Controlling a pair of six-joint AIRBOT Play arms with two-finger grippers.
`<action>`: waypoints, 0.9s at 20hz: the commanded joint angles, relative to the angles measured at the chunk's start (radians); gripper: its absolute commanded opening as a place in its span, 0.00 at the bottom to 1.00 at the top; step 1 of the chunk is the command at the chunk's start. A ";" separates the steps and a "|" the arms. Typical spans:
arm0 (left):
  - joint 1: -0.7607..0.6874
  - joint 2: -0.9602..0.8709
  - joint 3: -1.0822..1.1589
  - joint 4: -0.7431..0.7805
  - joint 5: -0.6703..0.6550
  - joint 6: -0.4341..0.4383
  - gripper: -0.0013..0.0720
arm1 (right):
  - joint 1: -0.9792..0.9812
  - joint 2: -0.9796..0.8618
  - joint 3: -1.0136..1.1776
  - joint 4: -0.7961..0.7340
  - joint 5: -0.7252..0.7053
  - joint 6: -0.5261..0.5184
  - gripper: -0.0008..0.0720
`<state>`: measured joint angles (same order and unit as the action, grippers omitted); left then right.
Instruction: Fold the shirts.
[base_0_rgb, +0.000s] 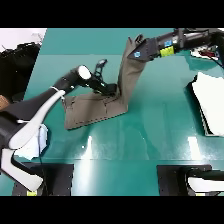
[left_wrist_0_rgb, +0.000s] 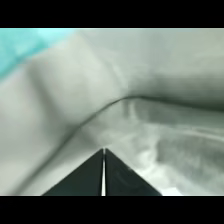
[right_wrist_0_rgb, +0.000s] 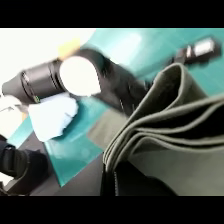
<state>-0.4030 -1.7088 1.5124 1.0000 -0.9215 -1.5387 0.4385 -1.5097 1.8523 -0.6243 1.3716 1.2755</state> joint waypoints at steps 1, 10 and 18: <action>0.143 0.176 0.001 0.209 -0.103 0.001 0.06 | 0.097 -0.028 0.001 0.006 -0.055 -0.018 0.04; 0.512 0.585 0.001 0.362 -0.188 0.002 0.06 | 0.493 -0.303 0.002 0.127 -0.307 -0.262 0.81; 0.522 0.594 0.000 0.355 -0.250 0.002 0.06 | 0.259 -0.191 -0.151 -0.100 -0.135 -0.145 0.67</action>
<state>0.1112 -1.1225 1.5127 1.3537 -1.1496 -1.5368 0.7967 -1.7542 1.7878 -0.6189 1.1904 1.0927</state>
